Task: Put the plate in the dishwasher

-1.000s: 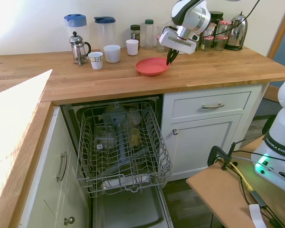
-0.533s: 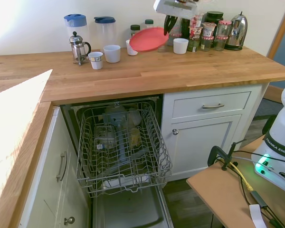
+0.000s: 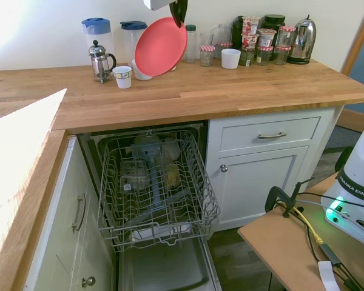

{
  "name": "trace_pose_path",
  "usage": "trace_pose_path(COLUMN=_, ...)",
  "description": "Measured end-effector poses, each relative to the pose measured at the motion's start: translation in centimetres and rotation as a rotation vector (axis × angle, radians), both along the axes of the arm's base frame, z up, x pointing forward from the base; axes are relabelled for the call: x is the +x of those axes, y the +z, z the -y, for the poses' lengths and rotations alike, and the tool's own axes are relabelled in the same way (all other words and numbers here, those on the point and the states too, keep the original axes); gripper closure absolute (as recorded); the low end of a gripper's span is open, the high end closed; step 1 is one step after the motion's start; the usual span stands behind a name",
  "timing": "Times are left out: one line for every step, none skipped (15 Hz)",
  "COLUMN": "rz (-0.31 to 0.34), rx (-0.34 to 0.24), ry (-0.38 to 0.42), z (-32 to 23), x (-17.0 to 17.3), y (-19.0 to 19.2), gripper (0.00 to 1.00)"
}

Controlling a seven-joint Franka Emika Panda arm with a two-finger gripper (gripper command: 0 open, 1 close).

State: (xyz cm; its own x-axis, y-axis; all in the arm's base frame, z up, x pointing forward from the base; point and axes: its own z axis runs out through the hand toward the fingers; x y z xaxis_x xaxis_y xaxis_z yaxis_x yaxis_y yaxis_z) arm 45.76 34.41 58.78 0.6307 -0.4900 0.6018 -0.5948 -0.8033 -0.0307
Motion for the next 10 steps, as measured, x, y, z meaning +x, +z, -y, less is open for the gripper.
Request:
trace_pose_path(rz=0.007, rx=-0.068, ry=0.021, z=-2.3, x=-0.9, y=-2.1, gripper=1.0)
trace_pose_path(rz=0.01, rx=-0.133, ry=0.046, z=-4.6, x=-1.7, y=-4.8, gripper=1.0)
trace_pose_path(rz=0.013, rx=-0.202, ry=0.077, z=-7.0, x=-2.9, y=-8.0, gripper=1.0)
trace_pose_path(rz=0.015, rx=-0.268, ry=0.111, z=-9.1, x=-4.2, y=-10.6, gripper=1.0)
trace_pose_path(rz=0.023, rx=-0.338, ry=0.148, z=-11.0, x=-5.6, y=-12.9, gripper=1.0)
trace_pose_path(rz=0.035, rx=-0.406, ry=0.181, z=-12.7, x=-7.0, y=-14.5, gripper=1.0)
trace_pose_path(rz=0.048, rx=-0.469, ry=0.209, z=-14.0, x=-8.2, y=-15.6, gripper=1.0)
trace_pose_path(rz=0.061, rx=-0.527, ry=0.241, z=-15.3, x=-9.3, y=-16.5, gripper=1.0)
trace_pose_path(rz=0.064, rx=-0.585, ry=0.28, z=-16.7, x=-10.2, y=-17.6, gripper=1.0)
trace_pose_path(rz=0.048, rx=-0.637, ry=0.314, z=-18.2, x=-11.0, y=-19.3, gripper=1.0)
